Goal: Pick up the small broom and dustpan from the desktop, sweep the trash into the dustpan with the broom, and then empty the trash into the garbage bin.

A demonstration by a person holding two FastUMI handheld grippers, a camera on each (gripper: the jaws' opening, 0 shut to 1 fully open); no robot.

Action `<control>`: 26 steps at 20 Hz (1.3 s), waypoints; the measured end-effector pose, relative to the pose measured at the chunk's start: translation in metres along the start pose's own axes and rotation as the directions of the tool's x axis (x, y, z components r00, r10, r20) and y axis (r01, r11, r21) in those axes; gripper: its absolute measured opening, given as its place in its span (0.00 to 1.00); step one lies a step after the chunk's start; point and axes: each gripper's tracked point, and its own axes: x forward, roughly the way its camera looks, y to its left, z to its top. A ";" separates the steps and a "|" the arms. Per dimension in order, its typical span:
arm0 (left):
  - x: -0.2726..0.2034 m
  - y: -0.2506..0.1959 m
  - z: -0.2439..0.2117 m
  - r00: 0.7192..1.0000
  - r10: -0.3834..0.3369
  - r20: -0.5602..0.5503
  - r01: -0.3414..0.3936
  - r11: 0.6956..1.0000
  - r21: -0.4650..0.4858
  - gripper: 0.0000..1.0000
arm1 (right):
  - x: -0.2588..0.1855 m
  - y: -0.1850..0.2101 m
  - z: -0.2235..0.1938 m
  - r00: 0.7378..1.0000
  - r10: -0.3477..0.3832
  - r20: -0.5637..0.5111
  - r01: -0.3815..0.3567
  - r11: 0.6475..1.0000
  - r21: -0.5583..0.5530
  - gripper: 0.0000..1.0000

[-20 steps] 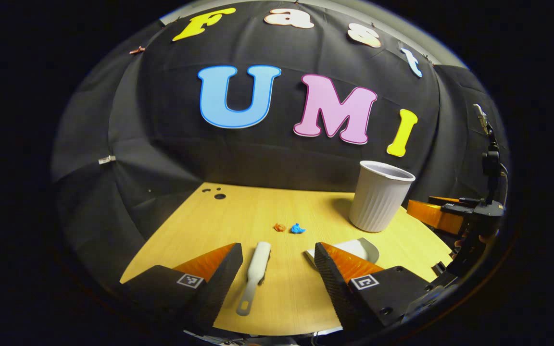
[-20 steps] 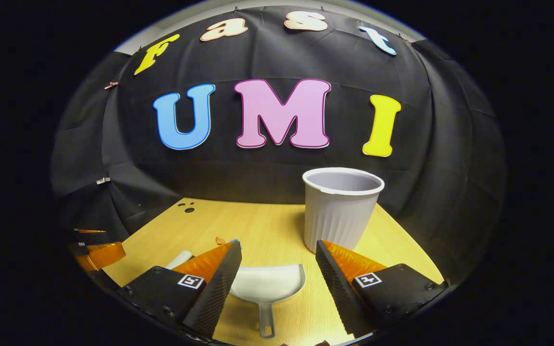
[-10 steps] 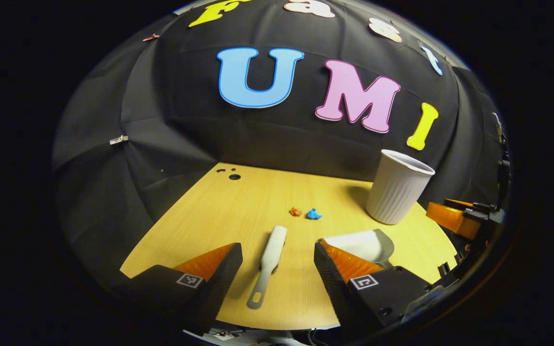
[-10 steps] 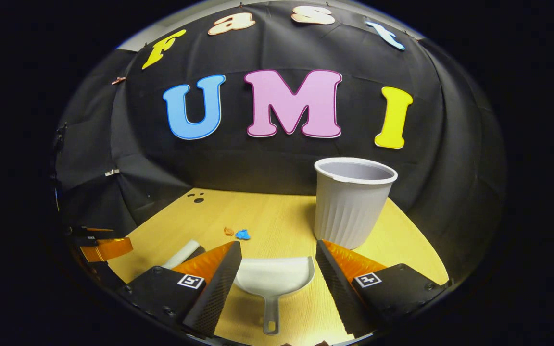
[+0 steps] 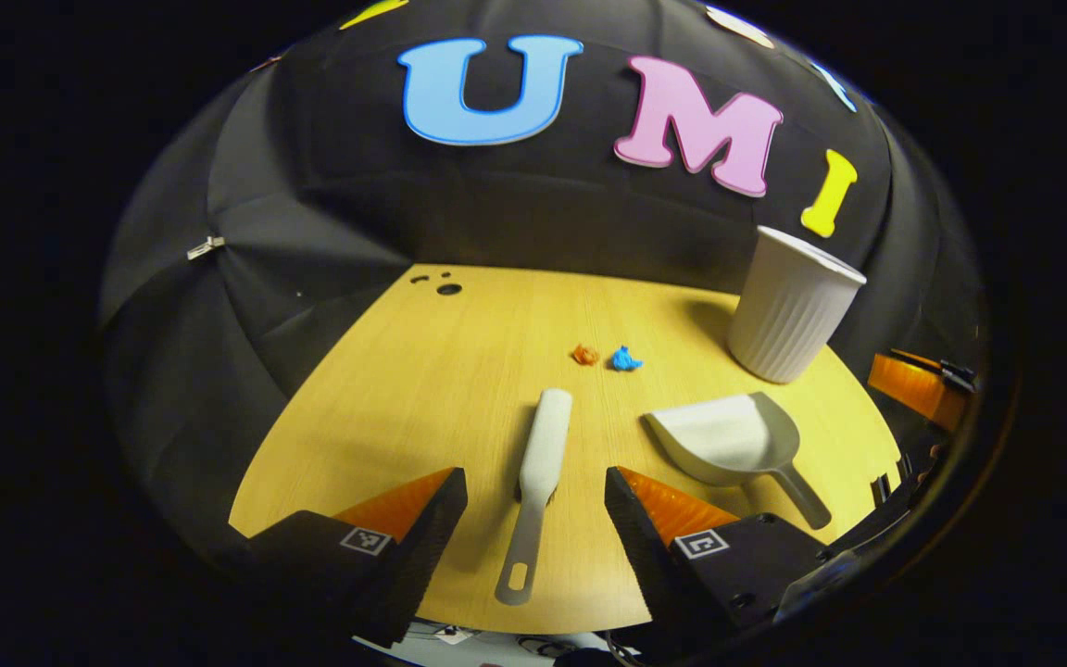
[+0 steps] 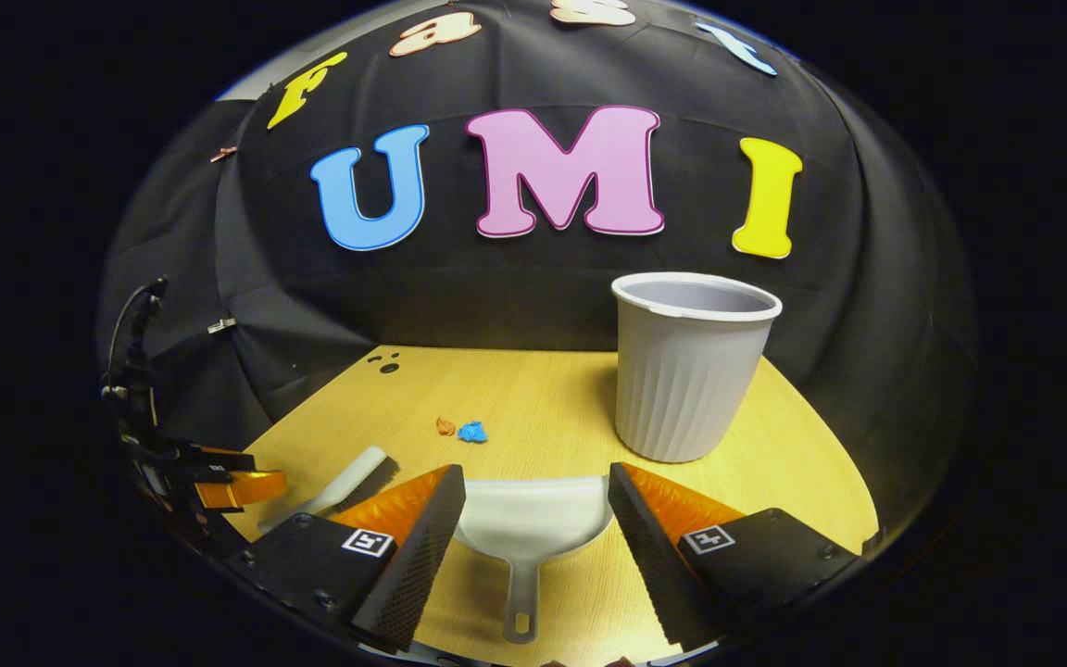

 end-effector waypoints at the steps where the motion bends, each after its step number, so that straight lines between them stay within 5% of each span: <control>1: 0.008 -0.002 -0.004 1.000 -0.009 -0.028 0.010 1.000 0.014 0.95 | 0.004 -0.001 -0.003 1.000 0.004 -0.011 -0.004 1.000 0.004 0.97; 6: 0.043 -0.004 -0.032 0.982 0.000 -0.191 0.010 0.999 0.053 0.95 | 0.024 -0.007 -0.020 0.999 0.006 -0.052 -0.005 1.000 0.019 0.97; 10: 0.072 -0.002 -0.058 0.939 0.030 -0.342 0.008 0.994 0.108 0.95 | 0.036 -0.018 -0.035 0.996 -0.008 -0.092 0.012 0.999 0.043 0.97; 17: 0.105 0.005 -0.078 0.881 0.047 -0.470 0.003 0.994 0.105 0.93 | 0.051 -0.035 -0.049 0.987 -0.027 -0.155 0.043 0.994 0.098 0.99; 20: 0.111 0.004 -0.073 0.882 0.038 -0.469 0.015 0.994 0.108 0.92 | 0.054 -0.031 -0.053 0.985 -0.015 -0.169 0.029 0.996 0.081 0.99; 26: 0.112 0.000 -0.077 0.887 0.036 -0.461 0.015 0.994 0.108 0.68 | 0.056 -0.016 -0.058 0.981 0.021 -0.193 -0.009 0.998 0.061 0.99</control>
